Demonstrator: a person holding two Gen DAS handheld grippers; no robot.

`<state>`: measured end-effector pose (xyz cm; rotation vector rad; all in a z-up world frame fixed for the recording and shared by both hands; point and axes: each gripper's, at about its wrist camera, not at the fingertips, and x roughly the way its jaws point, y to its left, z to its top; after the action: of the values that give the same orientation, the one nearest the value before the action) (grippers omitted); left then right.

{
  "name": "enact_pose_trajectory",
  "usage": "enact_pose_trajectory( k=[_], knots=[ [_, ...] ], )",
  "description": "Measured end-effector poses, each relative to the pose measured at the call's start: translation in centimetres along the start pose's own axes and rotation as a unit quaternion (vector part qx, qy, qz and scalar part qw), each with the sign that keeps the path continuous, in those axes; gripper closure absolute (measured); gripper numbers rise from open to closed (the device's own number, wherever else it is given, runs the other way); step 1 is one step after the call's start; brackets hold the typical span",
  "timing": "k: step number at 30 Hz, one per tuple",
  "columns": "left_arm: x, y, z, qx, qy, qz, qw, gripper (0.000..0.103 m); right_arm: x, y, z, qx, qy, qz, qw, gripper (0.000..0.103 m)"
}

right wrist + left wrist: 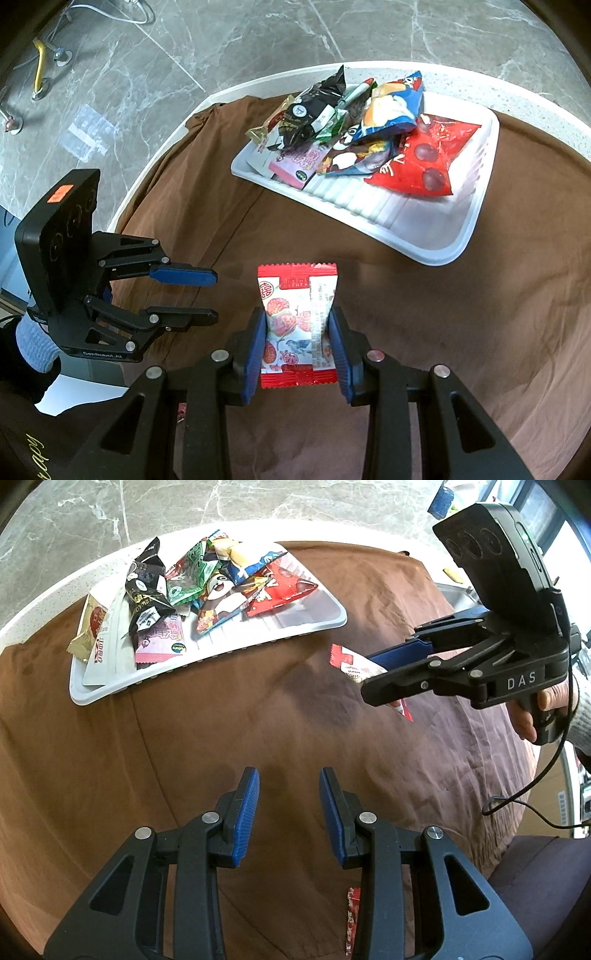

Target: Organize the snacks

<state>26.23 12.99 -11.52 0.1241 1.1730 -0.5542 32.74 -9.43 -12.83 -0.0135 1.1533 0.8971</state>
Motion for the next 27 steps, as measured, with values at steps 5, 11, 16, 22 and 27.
enact_pose_trajectory(
  k=[5,11,16,22,27],
  knots=[
    [0.2,-0.5,-1.6,-0.007,0.021,-0.022,0.9995,0.071,0.2,0.3,-0.2,-0.002,0.005,0.003,1.0,0.066],
    [0.7,-2.4,-5.1,-0.002,0.061,-0.036,0.9975,0.071,0.9,1.4,-1.5,-0.011,0.02,0.007,1.0,0.065],
    [1.2,-4.8,-8.2,0.019,0.098,-0.036,0.9944,0.07,1.9,2.7,-3.8,-0.019,0.04,0.012,0.999,0.065],
    [1.0,-6.1,-10.1,0.017,0.104,-0.038,0.9937,0.063,2.7,4.0,-6.3,-0.025,0.053,0.019,0.998,0.065],
    [0.5,-6.6,-10.2,0.021,0.102,-0.038,0.9939,0.063,2.9,4.8,-7.6,-0.038,0.056,0.009,0.998,0.065]
  ],
)
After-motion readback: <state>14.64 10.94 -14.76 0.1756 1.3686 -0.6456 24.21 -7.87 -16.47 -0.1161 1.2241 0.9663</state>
